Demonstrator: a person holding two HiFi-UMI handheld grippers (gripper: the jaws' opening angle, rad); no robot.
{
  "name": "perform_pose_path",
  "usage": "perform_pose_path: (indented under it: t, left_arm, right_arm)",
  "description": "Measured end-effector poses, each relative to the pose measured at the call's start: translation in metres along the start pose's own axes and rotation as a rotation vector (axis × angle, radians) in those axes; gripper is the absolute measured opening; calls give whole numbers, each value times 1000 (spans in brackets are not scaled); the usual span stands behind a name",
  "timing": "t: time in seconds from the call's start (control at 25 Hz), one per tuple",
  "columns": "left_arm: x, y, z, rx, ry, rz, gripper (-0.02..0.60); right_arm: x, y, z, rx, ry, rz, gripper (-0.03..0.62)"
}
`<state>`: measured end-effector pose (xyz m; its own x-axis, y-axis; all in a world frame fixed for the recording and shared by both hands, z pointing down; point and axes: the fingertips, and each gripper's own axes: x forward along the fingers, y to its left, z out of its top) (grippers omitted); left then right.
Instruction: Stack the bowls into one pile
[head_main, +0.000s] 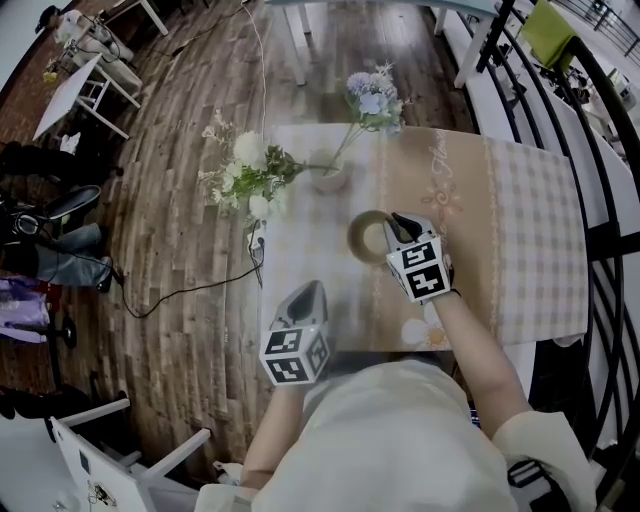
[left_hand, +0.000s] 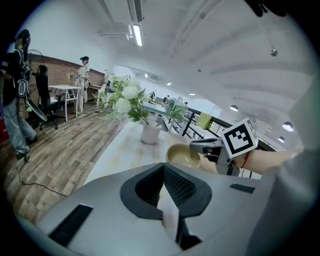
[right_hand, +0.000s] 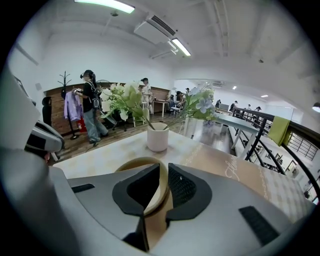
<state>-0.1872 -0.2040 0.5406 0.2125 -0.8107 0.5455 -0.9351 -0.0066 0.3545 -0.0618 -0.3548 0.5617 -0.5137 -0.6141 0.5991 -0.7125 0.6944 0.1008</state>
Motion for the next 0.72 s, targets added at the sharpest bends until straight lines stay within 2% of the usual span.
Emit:
perform_pose_path:
  t: [0.36, 0.72]
  left_arm:
    - [2, -1, 4, 15, -2, -47, 5]
    - [-1, -16, 9, 58, -11, -126, 5]
  right_arm:
    - [-12, -3, -5, 27, -4, -56, 41]
    - [-58, 10, -3, 75, -51, -89, 41]
